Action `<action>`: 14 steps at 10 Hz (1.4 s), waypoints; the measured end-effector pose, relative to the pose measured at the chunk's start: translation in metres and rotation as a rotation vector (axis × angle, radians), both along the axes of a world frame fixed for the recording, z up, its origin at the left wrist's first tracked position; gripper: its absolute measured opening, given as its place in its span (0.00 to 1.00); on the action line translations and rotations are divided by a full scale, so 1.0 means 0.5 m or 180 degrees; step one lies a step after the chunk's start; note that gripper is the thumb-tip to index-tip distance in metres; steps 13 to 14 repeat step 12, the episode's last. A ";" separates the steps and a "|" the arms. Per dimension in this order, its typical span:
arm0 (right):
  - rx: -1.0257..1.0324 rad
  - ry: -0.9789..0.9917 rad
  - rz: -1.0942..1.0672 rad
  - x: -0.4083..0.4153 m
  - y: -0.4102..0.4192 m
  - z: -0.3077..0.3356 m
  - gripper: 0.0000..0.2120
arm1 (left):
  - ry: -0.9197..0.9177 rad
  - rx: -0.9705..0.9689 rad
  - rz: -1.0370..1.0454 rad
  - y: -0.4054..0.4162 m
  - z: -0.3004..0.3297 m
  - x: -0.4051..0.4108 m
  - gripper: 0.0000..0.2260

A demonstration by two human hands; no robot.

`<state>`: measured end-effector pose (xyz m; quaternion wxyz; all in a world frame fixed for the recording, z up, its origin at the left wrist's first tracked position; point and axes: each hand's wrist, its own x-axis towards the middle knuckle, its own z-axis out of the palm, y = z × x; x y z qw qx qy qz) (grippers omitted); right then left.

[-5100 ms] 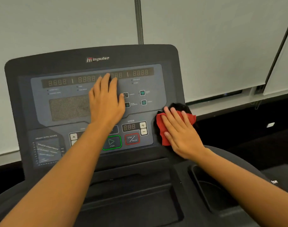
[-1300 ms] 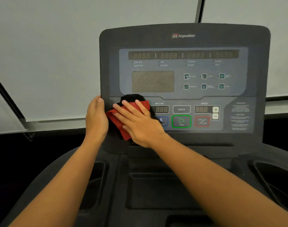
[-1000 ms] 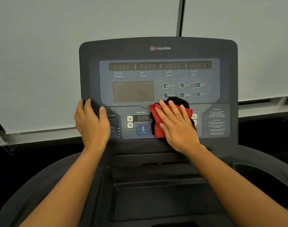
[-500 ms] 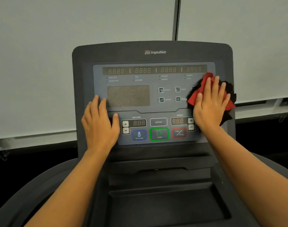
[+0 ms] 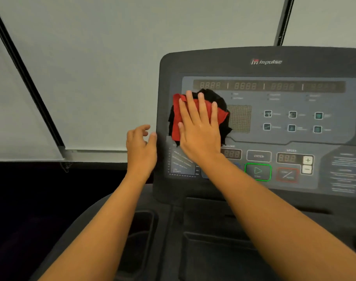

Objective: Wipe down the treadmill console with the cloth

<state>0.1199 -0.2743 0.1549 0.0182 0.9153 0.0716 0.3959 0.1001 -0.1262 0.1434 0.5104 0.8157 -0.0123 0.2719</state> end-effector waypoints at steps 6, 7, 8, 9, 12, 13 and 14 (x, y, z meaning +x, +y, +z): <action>0.0065 0.0912 0.1082 -0.070 0.195 -0.085 0.36 | 0.0711 -0.0846 -0.0713 0.163 -0.082 -0.051 0.08; 0.0063 0.1403 0.1133 -0.090 0.232 -0.115 0.31 | 0.0890 -0.0450 -0.0616 0.214 -0.119 -0.080 0.07; 0.0621 0.2388 0.1480 -0.113 0.258 -0.154 0.26 | 0.1135 0.0233 -0.0479 0.254 -0.159 -0.114 0.05; 0.1234 0.3275 0.1492 -0.139 0.273 -0.200 0.25 | 0.1439 0.0946 -0.0268 0.275 -0.195 -0.145 0.02; 0.0677 0.2844 0.0926 -0.223 0.275 -0.266 0.27 | 0.2284 0.2611 -0.0197 0.256 -0.238 -0.181 0.11; 0.0677 0.2844 0.0926 -0.223 0.275 -0.266 0.27 | 0.2284 0.2611 -0.0197 0.256 -0.238 -0.181 0.11; 0.0677 0.2844 0.0926 -0.223 0.275 -0.266 0.27 | 0.2284 0.2611 -0.0197 0.256 -0.238 -0.181 0.11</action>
